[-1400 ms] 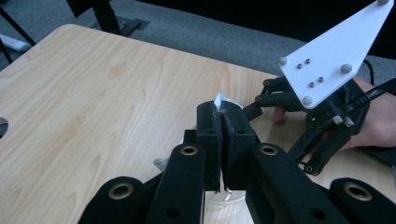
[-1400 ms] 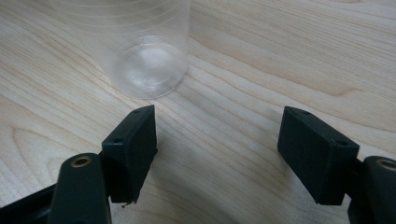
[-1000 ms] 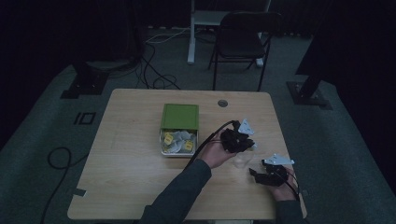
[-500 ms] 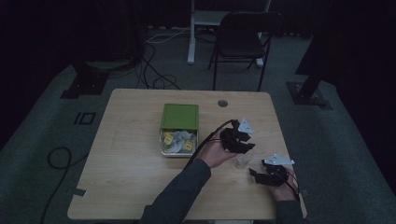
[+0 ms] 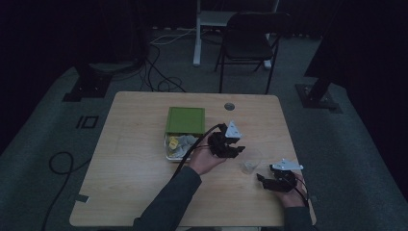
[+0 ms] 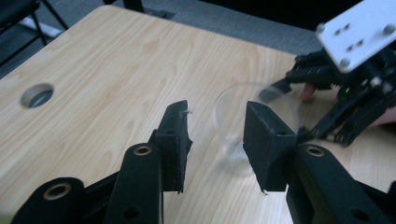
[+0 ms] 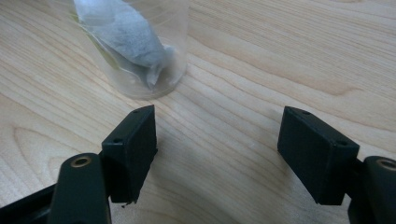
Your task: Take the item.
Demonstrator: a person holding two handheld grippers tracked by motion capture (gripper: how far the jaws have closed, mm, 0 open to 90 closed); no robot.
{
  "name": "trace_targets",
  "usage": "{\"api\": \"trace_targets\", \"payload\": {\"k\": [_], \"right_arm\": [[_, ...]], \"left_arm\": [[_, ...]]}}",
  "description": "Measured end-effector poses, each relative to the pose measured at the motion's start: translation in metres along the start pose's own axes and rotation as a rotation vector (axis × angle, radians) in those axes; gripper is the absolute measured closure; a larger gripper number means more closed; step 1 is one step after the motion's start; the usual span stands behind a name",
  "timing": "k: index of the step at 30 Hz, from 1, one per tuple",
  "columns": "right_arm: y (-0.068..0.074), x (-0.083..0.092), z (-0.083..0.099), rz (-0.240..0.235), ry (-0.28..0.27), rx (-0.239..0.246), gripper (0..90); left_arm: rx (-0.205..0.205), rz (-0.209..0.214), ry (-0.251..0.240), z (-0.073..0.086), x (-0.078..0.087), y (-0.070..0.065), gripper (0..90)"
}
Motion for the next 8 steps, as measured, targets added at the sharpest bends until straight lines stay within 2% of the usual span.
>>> {"api": "trace_targets", "payload": {"k": [8], "right_arm": [[0.000,0.000,0.000,0.000,0.000,0.000,27.9]], "left_arm": [[0.022,-0.028,-0.003,0.018,0.015,0.009,60.6]]}}
Point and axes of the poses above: each handheld gripper's, and its own axes: x roughly backward along the jaws, z roughly out of its underside, y roughly to its left, the point moved 10 cm from there along -x, roughly forward along the jaws, and after that the axes turned 4 degrees about -x, right-handed, at the moved point
